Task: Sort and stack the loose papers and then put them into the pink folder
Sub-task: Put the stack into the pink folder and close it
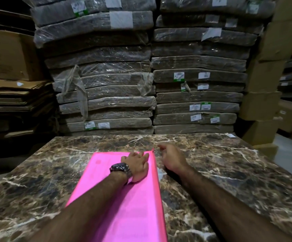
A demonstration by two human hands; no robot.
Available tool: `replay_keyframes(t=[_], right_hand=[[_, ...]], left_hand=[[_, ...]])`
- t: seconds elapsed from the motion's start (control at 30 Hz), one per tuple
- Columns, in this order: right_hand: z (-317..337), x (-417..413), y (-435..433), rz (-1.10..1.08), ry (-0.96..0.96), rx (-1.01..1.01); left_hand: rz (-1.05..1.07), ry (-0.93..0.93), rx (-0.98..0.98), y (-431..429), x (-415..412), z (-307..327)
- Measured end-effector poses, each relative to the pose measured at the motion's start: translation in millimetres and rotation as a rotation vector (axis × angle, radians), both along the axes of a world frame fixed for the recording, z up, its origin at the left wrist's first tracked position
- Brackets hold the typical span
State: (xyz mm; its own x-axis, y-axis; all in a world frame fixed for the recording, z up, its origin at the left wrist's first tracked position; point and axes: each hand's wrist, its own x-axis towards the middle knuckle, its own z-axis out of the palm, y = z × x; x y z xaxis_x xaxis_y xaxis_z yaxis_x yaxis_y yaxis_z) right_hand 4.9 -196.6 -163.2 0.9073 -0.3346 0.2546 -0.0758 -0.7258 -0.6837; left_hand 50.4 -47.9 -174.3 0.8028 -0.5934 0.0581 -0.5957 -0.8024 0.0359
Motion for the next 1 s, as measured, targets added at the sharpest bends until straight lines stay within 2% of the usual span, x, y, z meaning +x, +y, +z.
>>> replay_keyframes(t=[0.1,0.2,0.5,0.63,0.87,1.0], right_hand=[[-3.2,25.7,-8.8,0.183,0.017,-0.151],[-1.2,37.3,-10.6,0.268,0.073,-0.254],[12.4,50.2,-14.6,0.269,0.136,-0.570],[9.2,49.5,-15.7,0.214,0.151,-0.610],[12.8,7.2,-6.1,0.277,0.070,-0.661],[4.8,-29.5,-3.2,0.320,0.031,-0.585]], left_hand=[[0.030,-0.025,0.002,-5.3,0.8,-1.4],[0.044,-0.037,0.006,-7.1,2.0,-4.5],[0.075,-0.012,0.012,-10.4,5.3,-3.0],[0.093,0.023,0.012,-12.3,7.1,-2.7],[0.127,0.052,-0.007,-15.7,12.7,-5.4],[0.120,0.065,-0.002,-15.2,12.3,-3.5]])
